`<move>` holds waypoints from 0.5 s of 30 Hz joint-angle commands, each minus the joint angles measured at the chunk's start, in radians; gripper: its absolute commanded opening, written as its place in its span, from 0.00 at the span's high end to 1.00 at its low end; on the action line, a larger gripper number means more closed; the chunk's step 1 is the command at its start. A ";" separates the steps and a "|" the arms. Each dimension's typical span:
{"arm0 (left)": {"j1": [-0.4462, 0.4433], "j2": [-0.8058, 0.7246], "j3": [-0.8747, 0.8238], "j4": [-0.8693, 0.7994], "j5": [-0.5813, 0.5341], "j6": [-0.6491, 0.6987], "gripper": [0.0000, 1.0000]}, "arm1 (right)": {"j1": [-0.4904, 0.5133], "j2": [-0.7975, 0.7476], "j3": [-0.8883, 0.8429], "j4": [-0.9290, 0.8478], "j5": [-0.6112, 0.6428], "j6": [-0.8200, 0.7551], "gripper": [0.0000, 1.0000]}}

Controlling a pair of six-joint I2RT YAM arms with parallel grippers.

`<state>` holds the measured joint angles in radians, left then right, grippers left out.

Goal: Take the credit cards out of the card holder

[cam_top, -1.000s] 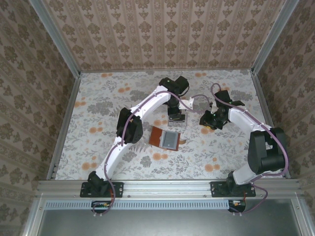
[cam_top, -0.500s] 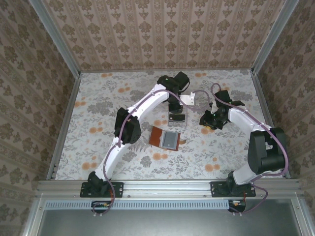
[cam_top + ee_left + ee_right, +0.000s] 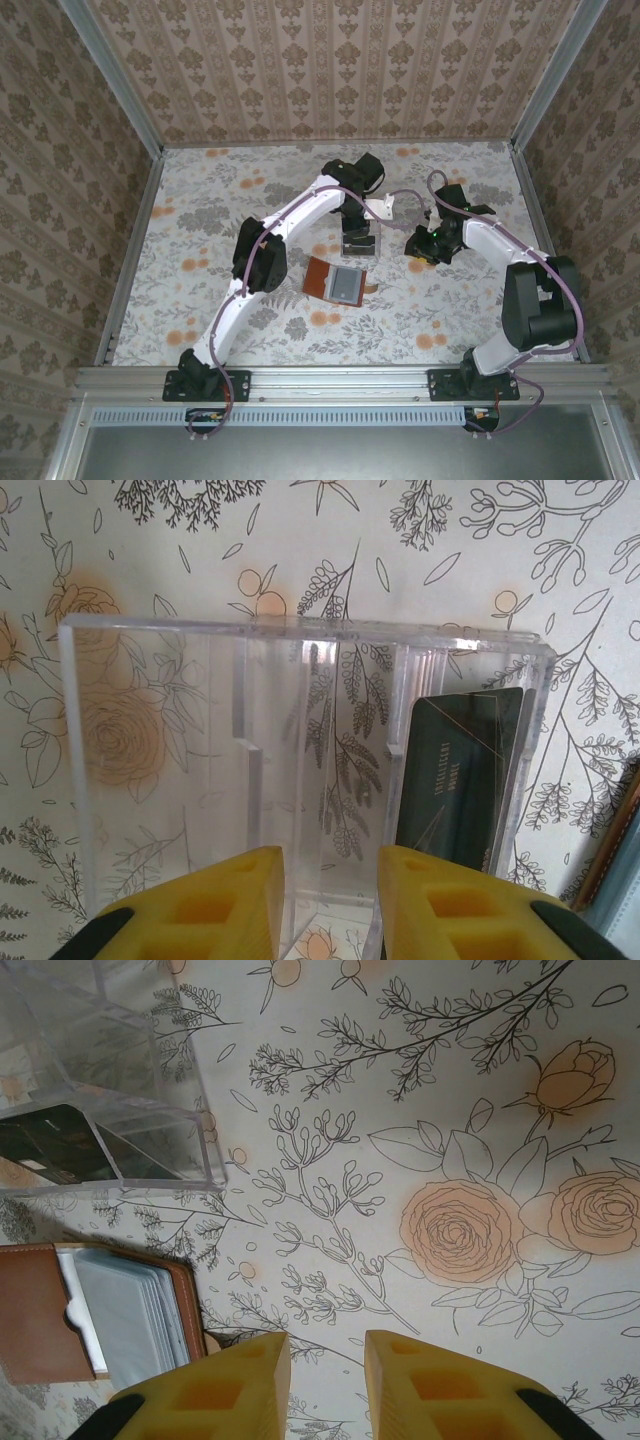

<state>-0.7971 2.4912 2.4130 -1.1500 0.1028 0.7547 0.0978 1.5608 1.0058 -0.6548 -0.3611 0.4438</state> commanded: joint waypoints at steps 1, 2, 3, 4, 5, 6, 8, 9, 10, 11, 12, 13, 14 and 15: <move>0.001 -0.020 -0.003 -0.007 -0.009 -0.017 0.69 | -0.005 0.004 -0.006 0.001 -0.024 -0.013 0.73; 0.000 -0.022 0.000 -0.010 -0.009 -0.018 0.69 | -0.005 0.003 -0.006 0.001 -0.024 -0.012 0.73; 0.000 -0.026 0.002 -0.010 -0.007 -0.022 0.70 | -0.005 0.000 -0.006 0.001 -0.024 -0.010 0.73; 0.000 -0.031 0.001 -0.010 -0.001 -0.026 0.70 | -0.005 -0.002 -0.006 0.001 -0.025 -0.011 0.73; 0.000 -0.040 0.001 -0.010 0.005 -0.030 0.70 | -0.004 -0.006 -0.006 0.001 -0.026 -0.011 0.73; 0.001 -0.051 0.000 -0.007 0.011 -0.039 0.70 | -0.004 -0.009 -0.005 0.002 -0.027 -0.009 0.73; 0.000 -0.076 -0.011 0.007 0.022 -0.065 0.70 | -0.004 -0.016 -0.005 0.004 -0.033 -0.004 0.73; 0.002 -0.093 -0.023 0.021 0.026 -0.083 0.70 | -0.003 -0.020 -0.008 0.008 -0.038 0.000 0.73; 0.002 -0.109 -0.038 0.038 0.029 -0.105 0.71 | -0.001 -0.025 -0.011 0.010 -0.042 0.005 0.73; 0.003 -0.132 -0.065 0.063 0.031 -0.139 0.71 | 0.004 -0.029 -0.014 0.015 -0.046 0.011 0.73; 0.005 -0.152 -0.091 0.087 0.035 -0.173 0.71 | 0.008 -0.033 -0.017 0.019 -0.050 0.019 0.74; 0.008 -0.178 -0.124 0.121 0.041 -0.210 0.71 | 0.018 -0.034 -0.021 0.025 -0.053 0.026 0.74; 0.011 -0.207 -0.158 0.151 0.054 -0.247 0.72 | 0.026 -0.038 -0.025 0.031 -0.054 0.034 0.74; 0.014 -0.233 -0.200 0.181 0.063 -0.283 0.72 | 0.037 -0.039 -0.027 0.034 -0.055 0.042 0.74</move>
<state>-0.7959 2.3730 2.2673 -1.0565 0.1211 0.6037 0.1123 1.5536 0.9962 -0.6395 -0.3824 0.4561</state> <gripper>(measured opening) 0.285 0.264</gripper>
